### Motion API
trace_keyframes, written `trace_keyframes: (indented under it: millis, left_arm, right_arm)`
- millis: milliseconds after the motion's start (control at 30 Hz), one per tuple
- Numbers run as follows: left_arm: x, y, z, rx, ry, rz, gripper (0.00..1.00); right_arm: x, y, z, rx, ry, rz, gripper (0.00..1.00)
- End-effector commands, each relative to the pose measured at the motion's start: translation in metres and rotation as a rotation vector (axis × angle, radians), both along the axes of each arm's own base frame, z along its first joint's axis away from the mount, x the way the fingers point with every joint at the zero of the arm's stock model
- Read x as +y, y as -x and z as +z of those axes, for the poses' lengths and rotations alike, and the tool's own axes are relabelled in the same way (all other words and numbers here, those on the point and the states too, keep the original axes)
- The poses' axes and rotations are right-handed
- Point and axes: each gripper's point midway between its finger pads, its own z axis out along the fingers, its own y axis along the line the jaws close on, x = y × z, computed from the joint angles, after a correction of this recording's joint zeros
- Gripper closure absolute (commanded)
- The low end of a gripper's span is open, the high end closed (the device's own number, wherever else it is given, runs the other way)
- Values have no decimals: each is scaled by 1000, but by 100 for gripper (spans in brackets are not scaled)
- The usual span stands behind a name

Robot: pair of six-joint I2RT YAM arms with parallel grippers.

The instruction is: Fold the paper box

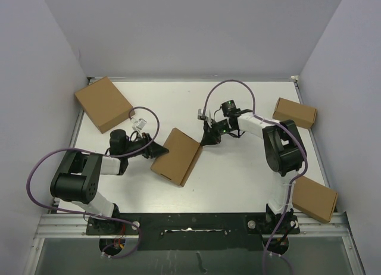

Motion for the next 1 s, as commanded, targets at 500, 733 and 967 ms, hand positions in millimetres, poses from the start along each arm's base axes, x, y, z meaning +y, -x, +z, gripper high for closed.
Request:
trace_keyframes:
  millis: [500, 733, 967]
  left_arm:
    - [19, -30, 4, -146, -53, 118, 100]
    - [22, -30, 3, -140, -48, 135, 100]
    - [22, -30, 1, -136, -42, 145, 100]
  right_arm:
    - [4, 11, 23, -116, -28, 45, 100]
    - [5, 14, 22, -114, -28, 50, 100]
    - [4, 15, 23, -112, -30, 48, 100]
